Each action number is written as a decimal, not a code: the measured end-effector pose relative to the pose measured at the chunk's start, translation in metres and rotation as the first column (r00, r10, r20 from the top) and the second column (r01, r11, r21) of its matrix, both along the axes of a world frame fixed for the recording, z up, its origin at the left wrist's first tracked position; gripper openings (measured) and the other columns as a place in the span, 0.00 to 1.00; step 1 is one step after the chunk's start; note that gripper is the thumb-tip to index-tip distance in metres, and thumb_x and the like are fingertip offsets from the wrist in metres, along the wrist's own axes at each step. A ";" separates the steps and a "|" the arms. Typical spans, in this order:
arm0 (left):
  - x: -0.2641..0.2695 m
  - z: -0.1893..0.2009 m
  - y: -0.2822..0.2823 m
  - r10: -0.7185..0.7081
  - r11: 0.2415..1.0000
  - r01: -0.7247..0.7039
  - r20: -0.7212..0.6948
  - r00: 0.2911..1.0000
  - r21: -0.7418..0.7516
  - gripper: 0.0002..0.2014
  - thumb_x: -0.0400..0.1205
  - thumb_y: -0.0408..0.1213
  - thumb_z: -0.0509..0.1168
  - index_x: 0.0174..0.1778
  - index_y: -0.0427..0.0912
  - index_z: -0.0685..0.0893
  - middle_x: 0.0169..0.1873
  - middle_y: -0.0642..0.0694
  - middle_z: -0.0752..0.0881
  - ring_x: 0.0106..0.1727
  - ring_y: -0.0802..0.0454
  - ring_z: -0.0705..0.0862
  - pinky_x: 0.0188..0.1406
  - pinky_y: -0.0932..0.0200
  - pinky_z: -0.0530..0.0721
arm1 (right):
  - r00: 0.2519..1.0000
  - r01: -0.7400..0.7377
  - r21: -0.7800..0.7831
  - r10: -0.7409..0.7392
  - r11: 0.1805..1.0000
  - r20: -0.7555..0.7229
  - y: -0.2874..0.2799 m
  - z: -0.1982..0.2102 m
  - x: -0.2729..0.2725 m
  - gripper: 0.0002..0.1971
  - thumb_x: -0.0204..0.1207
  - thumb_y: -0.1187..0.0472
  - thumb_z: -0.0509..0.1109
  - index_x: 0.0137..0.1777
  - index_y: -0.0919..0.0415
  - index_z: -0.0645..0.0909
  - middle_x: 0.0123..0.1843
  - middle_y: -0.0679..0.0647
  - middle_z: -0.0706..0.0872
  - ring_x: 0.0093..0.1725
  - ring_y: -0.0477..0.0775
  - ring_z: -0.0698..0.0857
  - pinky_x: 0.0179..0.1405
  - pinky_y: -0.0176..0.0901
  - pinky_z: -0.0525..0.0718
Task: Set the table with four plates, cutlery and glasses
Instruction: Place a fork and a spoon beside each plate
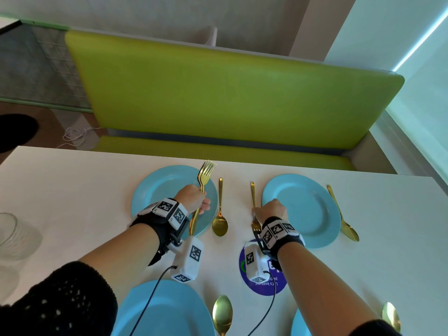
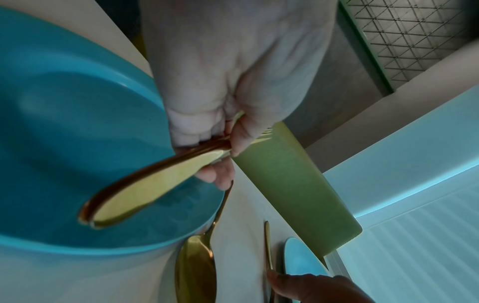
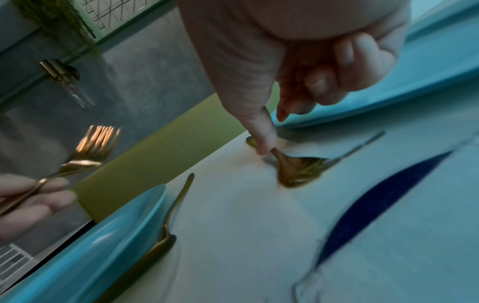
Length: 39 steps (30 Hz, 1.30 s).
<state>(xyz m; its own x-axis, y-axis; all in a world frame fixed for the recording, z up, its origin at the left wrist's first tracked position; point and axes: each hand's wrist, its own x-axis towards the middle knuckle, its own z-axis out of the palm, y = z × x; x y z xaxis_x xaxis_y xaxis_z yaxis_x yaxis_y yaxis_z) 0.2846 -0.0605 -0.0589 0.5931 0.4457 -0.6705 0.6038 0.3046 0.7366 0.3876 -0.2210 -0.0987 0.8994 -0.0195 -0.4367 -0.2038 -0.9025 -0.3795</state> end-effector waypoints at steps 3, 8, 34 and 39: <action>-0.001 0.001 -0.004 -0.016 1.000 0.016 0.004 1.000 -0.011 0.18 0.87 0.29 0.49 0.30 0.41 0.67 0.29 0.45 0.72 0.28 0.54 0.71 0.29 0.65 0.69 | 1.000 0.011 0.005 -0.011 1.000 0.004 -0.004 0.001 0.002 0.12 0.72 0.59 0.71 0.52 0.63 0.76 0.41 0.56 0.79 0.49 0.61 0.87 0.39 0.44 0.81; -0.004 -0.003 -0.007 -0.039 0.996 0.041 -0.019 0.999 0.077 0.17 0.87 0.31 0.51 0.32 0.41 0.73 0.29 0.47 0.79 0.28 0.54 0.78 0.31 0.63 0.76 | 1.000 0.004 0.018 -0.004 1.000 0.003 -0.008 0.001 0.005 0.15 0.72 0.57 0.73 0.54 0.63 0.76 0.41 0.56 0.78 0.46 0.60 0.85 0.40 0.44 0.80; -0.102 0.022 0.027 -0.386 0.896 0.386 -0.043 0.921 0.221 0.12 0.76 0.16 0.57 0.34 0.36 0.75 0.28 0.39 0.82 0.28 0.46 0.78 0.28 0.57 0.74 | 0.800 -0.560 0.042 0.526 0.828 0.288 0.047 0.058 -0.145 0.15 0.77 0.54 0.69 0.62 0.55 0.81 0.60 0.56 0.85 0.60 0.59 0.83 0.57 0.46 0.79; -0.155 0.037 0.054 -0.525 0.827 0.525 -0.058 0.849 0.200 0.07 0.76 0.17 0.61 0.44 0.32 0.75 0.25 0.36 0.83 0.25 0.47 0.75 0.24 0.60 0.72 | 0.663 -0.690 -0.058 0.663 0.721 0.348 0.084 0.074 -0.219 0.14 0.80 0.58 0.66 0.63 0.54 0.83 0.62 0.54 0.84 0.62 0.57 0.83 0.56 0.47 0.82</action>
